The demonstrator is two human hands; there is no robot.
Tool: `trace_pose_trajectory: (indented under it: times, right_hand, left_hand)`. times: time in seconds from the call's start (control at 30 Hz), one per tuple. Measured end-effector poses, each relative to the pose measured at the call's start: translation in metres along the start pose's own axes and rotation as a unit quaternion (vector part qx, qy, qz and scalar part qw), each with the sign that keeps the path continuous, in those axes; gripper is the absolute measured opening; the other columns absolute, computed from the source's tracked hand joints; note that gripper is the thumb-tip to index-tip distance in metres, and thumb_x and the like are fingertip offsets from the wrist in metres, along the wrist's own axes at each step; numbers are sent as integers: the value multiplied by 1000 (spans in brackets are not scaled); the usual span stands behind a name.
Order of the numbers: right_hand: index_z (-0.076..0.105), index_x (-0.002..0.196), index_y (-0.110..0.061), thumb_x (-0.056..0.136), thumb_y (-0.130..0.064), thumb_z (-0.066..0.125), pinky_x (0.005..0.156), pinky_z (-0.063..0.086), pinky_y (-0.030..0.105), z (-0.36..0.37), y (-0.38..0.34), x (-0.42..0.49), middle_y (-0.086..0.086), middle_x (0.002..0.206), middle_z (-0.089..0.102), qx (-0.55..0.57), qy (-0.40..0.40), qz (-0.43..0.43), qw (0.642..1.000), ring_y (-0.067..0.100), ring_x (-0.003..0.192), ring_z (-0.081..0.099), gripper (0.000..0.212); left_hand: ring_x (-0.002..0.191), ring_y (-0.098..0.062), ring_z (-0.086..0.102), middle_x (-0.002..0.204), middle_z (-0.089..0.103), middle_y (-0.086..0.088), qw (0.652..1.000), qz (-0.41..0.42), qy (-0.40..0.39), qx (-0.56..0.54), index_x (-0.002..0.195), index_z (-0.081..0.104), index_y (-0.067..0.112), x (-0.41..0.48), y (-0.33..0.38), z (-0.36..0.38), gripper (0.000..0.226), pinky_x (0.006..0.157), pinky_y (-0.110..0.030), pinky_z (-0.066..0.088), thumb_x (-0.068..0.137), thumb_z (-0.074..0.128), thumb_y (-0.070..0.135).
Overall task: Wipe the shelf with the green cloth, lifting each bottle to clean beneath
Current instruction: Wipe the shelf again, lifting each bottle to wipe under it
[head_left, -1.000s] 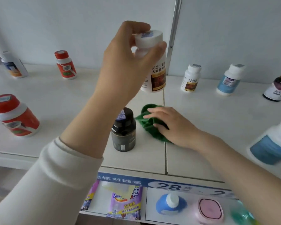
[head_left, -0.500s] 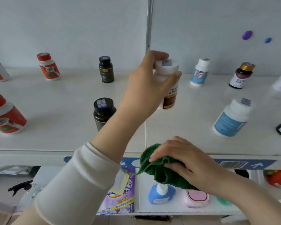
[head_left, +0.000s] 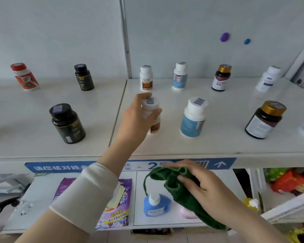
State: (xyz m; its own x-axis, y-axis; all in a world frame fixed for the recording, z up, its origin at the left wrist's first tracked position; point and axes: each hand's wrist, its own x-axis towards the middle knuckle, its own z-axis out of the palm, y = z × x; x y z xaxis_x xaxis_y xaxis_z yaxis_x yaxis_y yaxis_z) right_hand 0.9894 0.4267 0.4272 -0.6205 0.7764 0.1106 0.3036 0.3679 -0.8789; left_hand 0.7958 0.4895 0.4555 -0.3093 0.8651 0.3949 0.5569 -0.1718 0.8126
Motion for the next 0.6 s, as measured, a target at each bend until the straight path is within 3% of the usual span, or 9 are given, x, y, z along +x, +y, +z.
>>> trace_pose_trajectory:
  times: [0.1, 0.17, 0.23, 0.3, 0.4, 0.5, 0.53, 0.6]
  right_hand:
    - [61, 96, -40, 90, -23, 48, 69, 43, 2, -4, 13, -17, -23, 91, 68, 118, 34, 66, 990, -9, 86, 62, 22]
    - [65, 92, -33, 83, -26, 52, 63, 48, 8, -1, 20, -27, -14, 78, 71, 217, 53, 102, 969, -3, 71, 65, 17]
    - [73, 81, -27, 71, -27, 54, 50, 50, 15, 4, 24, -37, -7, 67, 72, 361, 46, 155, 918, 4, 58, 66, 21]
    - [76, 70, -21, 62, -26, 55, 45, 50, 18, 13, 31, -48, 1, 64, 72, 469, 15, 211, 858, 12, 55, 68, 23]
    - [76, 76, -14, 69, -23, 58, 53, 57, 26, 34, 39, -62, 9, 75, 74, 549, -37, 299, 780, 19, 64, 70, 21]
    - [65, 110, -17, 73, -22, 57, 72, 58, 33, 61, 32, -69, 15, 102, 69, 627, -67, 367, 683, 25, 82, 68, 38]
    - [66, 106, -14, 70, -20, 57, 66, 59, 31, 68, 29, -72, 15, 95, 71, 627, -92, 374, 678, 23, 76, 69, 37]
    - [74, 68, -10, 75, -10, 54, 42, 53, 21, 84, 36, -75, 7, 60, 71, 567, -102, 382, 723, 13, 51, 67, 21]
  left_hand:
    - [116, -22, 50, 128, 51, -4, 999, -15, 19, 28, 135, 34, 15, -8, -1, 4, 61, 95, -29, 42, 83, 62, 27]
    - [130, -16, 37, 141, 40, -4, 994, -8, 97, 43, 139, 28, 13, -29, 1, 0, 68, 106, -18, 28, 83, 58, 38]
    - [128, -12, 41, 134, 48, 1, 982, 37, 185, -29, 130, 39, 22, -76, 5, -1, 52, 106, -15, 28, 85, 52, 45]
    - [119, -14, 52, 121, 58, 6, 974, 55, 190, -109, 114, 47, 34, -141, 5, 4, 29, 101, -25, 38, 87, 50, 45]
    - [117, -10, 53, 120, 60, 13, 978, -103, 110, -142, 110, 51, 38, -221, -2, 14, 35, 98, -26, 40, 77, 57, 48]
    - [102, -2, 60, 105, 69, 11, 943, -280, 40, -175, 103, 62, 24, -265, -13, 12, 41, 90, -21, 45, 70, 63, 48]
    - [91, 1, 63, 94, 72, 11, 934, -296, 45, -197, 96, 65, 17, -275, -15, 8, 32, 81, -15, 46, 74, 67, 41]
    - [77, 1, 64, 80, 72, 8, 922, -308, 87, -218, 83, 64, 5, -291, -20, -6, 15, 70, -11, 46, 83, 63, 20]
